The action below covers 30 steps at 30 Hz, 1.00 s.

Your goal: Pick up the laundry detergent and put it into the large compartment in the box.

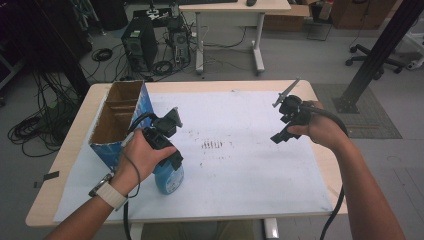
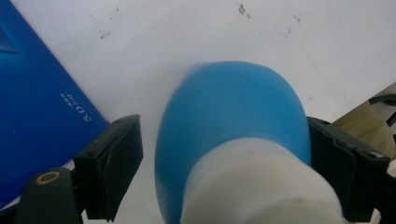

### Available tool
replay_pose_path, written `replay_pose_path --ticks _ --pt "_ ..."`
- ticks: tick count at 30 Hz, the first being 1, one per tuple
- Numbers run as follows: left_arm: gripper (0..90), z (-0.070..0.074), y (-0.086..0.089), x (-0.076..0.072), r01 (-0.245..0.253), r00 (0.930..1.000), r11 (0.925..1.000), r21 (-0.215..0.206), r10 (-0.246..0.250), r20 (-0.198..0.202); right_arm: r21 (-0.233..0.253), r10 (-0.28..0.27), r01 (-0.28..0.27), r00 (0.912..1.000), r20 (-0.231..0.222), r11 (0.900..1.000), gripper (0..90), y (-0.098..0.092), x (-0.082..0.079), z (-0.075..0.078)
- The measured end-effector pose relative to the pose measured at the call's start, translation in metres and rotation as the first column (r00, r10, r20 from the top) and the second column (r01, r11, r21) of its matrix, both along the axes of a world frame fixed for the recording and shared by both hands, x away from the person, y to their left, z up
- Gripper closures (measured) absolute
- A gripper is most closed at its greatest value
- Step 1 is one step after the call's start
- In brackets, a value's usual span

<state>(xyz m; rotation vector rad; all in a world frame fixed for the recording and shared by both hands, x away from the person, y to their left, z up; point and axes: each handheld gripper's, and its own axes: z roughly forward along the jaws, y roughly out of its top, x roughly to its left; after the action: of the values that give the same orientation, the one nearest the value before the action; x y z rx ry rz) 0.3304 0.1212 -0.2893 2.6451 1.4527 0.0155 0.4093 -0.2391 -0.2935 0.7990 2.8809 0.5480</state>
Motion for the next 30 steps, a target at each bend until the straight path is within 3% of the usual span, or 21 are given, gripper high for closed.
replay_pose_path --ticks 30 --pt "36.7 -0.0007 -0.0011 -0.0009 0.014 0.9999 0.9999 -0.002 -0.014 0.005 -0.001 -0.006 0.006 1.0000 0.001 1.000 12.4 -0.0016 -0.0007 0.0001"
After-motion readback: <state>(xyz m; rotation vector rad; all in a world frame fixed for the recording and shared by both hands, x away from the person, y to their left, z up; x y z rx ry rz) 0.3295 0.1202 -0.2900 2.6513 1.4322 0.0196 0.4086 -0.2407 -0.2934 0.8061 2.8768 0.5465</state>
